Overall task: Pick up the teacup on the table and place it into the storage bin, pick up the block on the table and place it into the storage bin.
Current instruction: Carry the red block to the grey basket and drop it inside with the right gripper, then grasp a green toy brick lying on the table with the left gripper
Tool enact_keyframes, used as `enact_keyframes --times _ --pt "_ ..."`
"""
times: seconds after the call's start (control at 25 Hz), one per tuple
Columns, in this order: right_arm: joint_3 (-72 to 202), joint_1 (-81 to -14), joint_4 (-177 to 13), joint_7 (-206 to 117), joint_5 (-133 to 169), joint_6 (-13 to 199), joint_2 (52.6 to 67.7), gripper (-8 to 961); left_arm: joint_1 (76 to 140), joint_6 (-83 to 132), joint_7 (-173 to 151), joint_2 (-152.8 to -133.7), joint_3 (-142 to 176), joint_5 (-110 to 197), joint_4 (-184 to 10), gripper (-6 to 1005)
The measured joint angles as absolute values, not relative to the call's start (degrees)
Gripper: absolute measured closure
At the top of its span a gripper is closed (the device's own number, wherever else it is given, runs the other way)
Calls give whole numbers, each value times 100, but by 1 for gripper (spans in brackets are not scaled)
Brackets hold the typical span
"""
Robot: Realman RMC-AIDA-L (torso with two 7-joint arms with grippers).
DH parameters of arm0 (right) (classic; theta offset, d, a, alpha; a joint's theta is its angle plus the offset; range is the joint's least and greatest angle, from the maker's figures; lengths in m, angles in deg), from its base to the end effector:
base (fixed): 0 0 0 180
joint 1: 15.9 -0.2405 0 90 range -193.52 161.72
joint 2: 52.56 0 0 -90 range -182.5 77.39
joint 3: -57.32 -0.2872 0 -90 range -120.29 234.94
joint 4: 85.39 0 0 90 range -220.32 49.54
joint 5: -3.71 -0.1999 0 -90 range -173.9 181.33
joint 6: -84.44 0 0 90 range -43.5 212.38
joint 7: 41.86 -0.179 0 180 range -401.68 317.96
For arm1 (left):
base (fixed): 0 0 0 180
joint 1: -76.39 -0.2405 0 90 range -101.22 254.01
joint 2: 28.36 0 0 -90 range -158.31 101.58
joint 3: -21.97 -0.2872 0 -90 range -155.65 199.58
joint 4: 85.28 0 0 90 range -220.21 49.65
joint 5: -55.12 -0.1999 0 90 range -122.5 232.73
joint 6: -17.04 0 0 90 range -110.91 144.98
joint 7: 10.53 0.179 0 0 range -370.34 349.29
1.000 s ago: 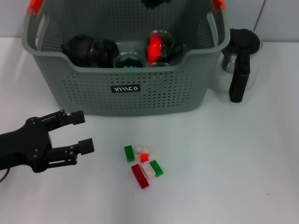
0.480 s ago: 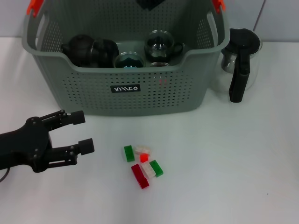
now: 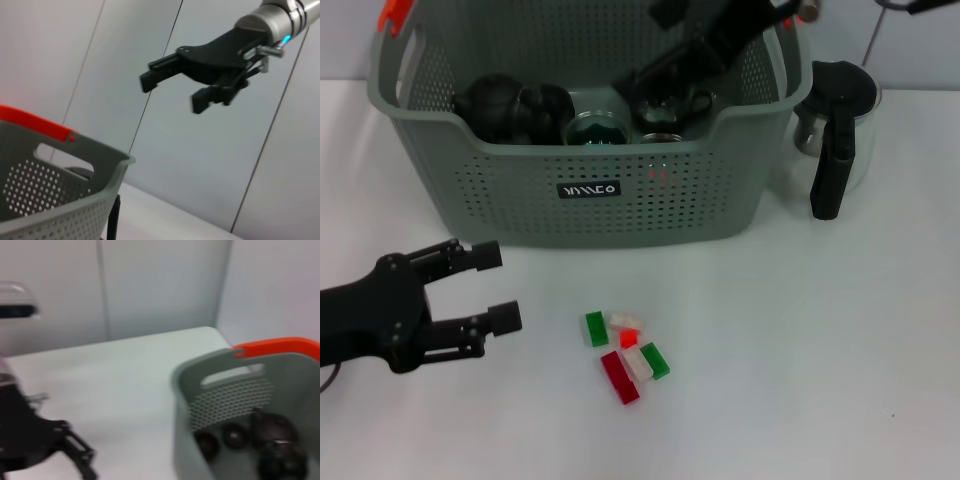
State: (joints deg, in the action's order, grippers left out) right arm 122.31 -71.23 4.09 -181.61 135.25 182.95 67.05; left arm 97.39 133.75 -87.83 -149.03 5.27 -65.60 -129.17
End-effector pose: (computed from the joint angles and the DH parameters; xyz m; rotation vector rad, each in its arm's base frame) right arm 0.0131 0.3919 -0.0012 -2.8617 0.2573 0.0727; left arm -0.2877 0.2588 0.0070 -2.6383 -0.6829 -1.0687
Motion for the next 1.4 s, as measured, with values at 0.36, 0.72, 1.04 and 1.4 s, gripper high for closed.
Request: enact_keyframes --times 0.36,0.72,1.04,1.4 --pt "11420 -6543 379 -18054 12048 19015 6598 51 9849 13280 -8804 -14910 121 -6823 -12936 121" --pt "11143 -5584 265 -17358 11377 19410 6547 51 10154 12837 -8748 -14900 -335 -6894 -12910 122" --pt "10716 -5428 -256 -16976 11105 19547 6547 52 10436 12590 -8814 -14811 -660 -7056 -13042 121" --pt "10884 -5483 -469 -17022 11148 19790 6389 52 10800 12092 -8833 -14683 -767 -7623 -13046 122"
